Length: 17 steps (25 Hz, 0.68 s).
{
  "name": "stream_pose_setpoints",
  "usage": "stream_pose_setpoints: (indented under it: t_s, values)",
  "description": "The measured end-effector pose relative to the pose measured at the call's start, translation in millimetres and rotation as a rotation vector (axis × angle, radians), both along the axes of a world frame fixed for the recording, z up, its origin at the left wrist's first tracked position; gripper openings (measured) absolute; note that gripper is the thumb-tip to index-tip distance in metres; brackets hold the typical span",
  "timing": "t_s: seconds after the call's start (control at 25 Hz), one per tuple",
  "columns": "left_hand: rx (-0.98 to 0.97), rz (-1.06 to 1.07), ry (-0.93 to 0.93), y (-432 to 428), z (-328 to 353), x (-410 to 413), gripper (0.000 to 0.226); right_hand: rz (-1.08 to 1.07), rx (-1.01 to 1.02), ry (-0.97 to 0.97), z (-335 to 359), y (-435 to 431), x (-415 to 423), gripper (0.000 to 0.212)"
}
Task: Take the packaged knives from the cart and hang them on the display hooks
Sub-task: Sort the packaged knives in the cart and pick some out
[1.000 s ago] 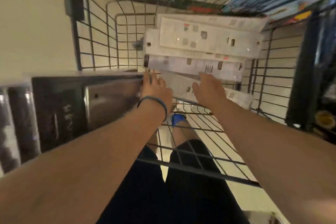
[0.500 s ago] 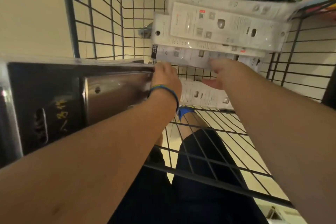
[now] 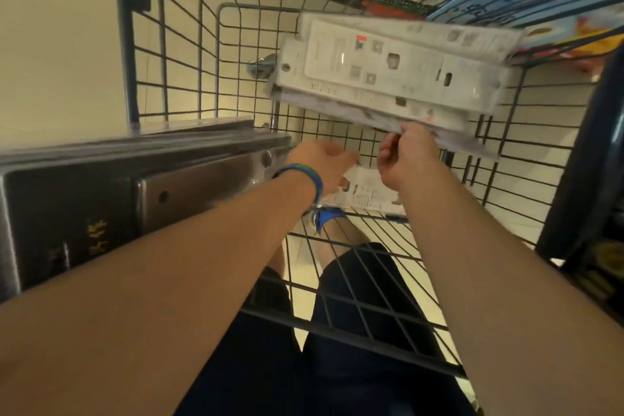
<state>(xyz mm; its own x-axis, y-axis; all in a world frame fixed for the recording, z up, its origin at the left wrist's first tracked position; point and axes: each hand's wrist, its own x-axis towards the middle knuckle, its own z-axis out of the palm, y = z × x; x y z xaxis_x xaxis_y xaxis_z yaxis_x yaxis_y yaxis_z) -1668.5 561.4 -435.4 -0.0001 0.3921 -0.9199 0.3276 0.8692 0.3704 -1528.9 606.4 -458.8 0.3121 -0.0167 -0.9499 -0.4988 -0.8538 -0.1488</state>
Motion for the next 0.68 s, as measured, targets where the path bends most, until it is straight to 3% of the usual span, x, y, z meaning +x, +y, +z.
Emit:
stream_pose_setpoints:
  t_s: [0.08, 0.2, 0.36, 0.52, 0.68]
  values:
    - [-0.059, 0.228, -0.087, 2.9, -0.8, -3.9, 0.044, 0.077, -0.066, 0.083, 22.9, 3.5, 13.0, 0.021]
    - [0.066, 0.294, -0.086, 3.6, -0.6, -3.3, 0.041, 0.192, -0.073, 0.151, 57.3, -8.0, 26.4, 0.03]
    - [0.115, 0.491, -0.113, 4.5, 11.0, -8.0, 0.054, 0.055, -0.029, 0.233, 81.0, -26.0, 38.1, 0.045]
    - [0.136, 0.383, -0.202, 10.2, 41.4, -20.1, 0.101, -0.041, 0.06, 0.474, 104.3, -41.5, 31.6, 0.043]
    - [0.377, 0.289, -0.297, 16.2, 104.0, -30.0, 0.09, -0.017, 0.126, 0.75, 147.9, -51.6, 8.6, 0.04]
